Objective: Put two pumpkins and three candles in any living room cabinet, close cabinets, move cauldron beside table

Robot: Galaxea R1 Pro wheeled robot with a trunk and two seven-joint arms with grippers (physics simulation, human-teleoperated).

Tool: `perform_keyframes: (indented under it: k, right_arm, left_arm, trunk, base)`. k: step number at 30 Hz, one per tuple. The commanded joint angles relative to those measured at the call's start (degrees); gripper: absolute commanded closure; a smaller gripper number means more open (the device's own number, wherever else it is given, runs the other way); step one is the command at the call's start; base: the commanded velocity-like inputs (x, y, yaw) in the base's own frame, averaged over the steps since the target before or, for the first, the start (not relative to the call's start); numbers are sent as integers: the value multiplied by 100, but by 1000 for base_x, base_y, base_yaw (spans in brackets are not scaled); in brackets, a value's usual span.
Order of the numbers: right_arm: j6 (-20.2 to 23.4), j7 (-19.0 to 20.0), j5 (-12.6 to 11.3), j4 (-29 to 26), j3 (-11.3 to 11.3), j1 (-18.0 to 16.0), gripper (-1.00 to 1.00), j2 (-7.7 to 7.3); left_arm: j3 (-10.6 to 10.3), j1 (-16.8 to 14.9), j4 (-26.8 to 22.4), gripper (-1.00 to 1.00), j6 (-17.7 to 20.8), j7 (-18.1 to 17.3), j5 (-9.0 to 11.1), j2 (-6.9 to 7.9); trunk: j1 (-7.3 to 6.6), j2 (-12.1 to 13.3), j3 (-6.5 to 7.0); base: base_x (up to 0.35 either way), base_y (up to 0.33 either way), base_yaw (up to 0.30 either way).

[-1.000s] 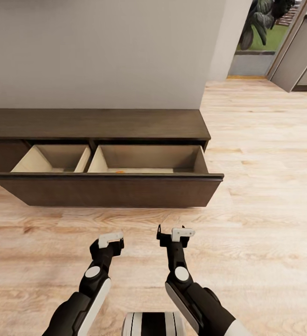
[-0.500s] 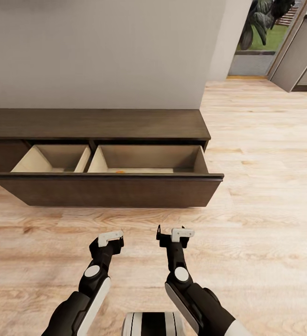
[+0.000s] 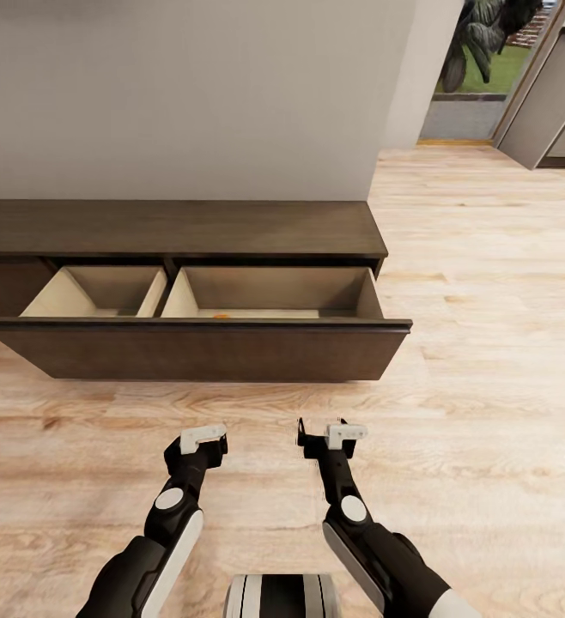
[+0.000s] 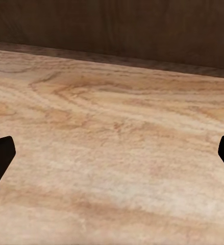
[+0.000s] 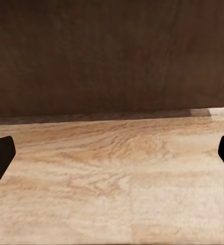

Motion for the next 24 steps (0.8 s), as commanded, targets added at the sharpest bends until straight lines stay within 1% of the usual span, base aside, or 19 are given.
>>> perform_keyframes:
  k: [1, 6, 12, 16, 21, 24]
  right_arm:
    - [-47, -20, -101, -1, 22, -6, -100, -38]
    - [-59, -14, -170, 4, 22, -6, -100, -93]
    - [-74, -15, -180, 5, 22, -6, -100, -101]
    - [-78, -21, -202, 1, 19, -6, -100, -112]
    - [-78, -16, -397, -7, 14, -6, -100, -157]
    - [-78, -14, -447, -17, 19, -6, -100, -204]
  left_arm:
    - [-11, -3, -7, -100, 18, 43, 43, 2]
    - [-11, -3, -7, -100, 21, 43, 43, 3]
    - [-17, -3, -7, -100, 40, 32, 43, 3]
    - [-24, -3, -7, -100, 66, 18, 43, 7]
    - [-28, -3, -7, -100, 69, 17, 43, 11]
    - [-28, -3, -7, -100, 82, 5, 43, 14]
  trunk:
    - [-1, -2, -4]
    - [-1, -2, -4]
    - [-1, -2, -4]
    - [-1, -2, -4]
    - [-1, -2, -4]
    - [-1, -2, -4]
  base:
    - [0, 0, 0]
    - [0, 0, 0]
    - [10, 0, 0]
    - [149, 0, 0]
    - [39, 0, 0]
    - [46, 0, 0]
